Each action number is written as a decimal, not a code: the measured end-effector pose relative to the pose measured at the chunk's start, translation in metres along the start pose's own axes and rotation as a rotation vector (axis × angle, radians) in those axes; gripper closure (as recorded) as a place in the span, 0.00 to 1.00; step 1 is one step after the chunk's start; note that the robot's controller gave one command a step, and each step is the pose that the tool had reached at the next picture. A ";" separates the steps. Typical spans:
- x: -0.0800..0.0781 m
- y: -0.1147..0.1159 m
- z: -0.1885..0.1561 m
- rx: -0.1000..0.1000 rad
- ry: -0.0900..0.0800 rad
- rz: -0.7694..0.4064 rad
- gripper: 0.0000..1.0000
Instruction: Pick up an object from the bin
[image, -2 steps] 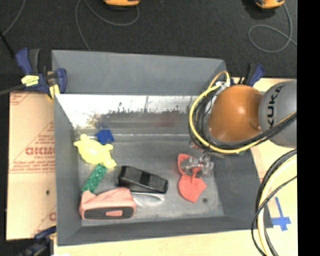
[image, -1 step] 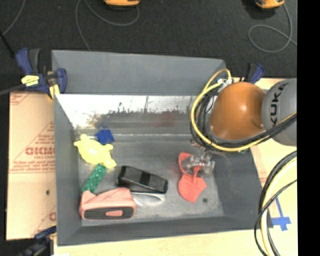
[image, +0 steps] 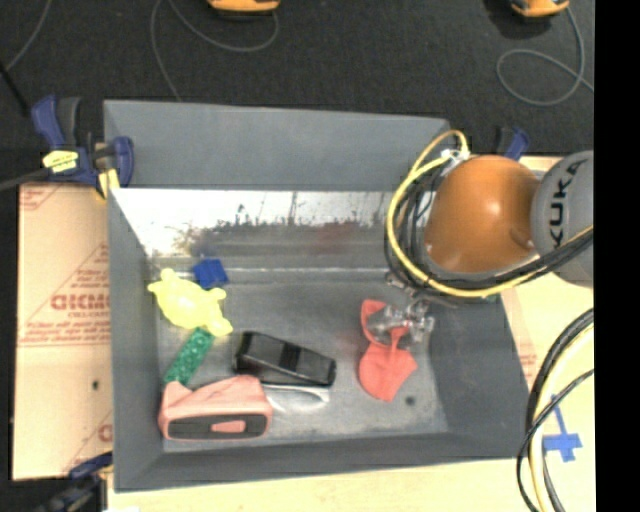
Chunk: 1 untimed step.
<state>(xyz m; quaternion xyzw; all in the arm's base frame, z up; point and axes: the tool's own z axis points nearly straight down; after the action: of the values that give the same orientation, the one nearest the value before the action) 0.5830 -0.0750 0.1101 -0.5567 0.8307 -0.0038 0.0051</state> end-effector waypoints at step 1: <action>0.000 -0.001 -0.015 0.003 -0.001 0.000 1.00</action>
Offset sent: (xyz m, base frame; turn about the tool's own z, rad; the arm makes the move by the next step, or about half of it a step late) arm 0.0001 0.0001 0.0366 0.0000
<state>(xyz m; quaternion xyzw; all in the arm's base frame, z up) 0.5839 -0.0751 0.1252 -0.5567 0.8307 -0.0048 0.0064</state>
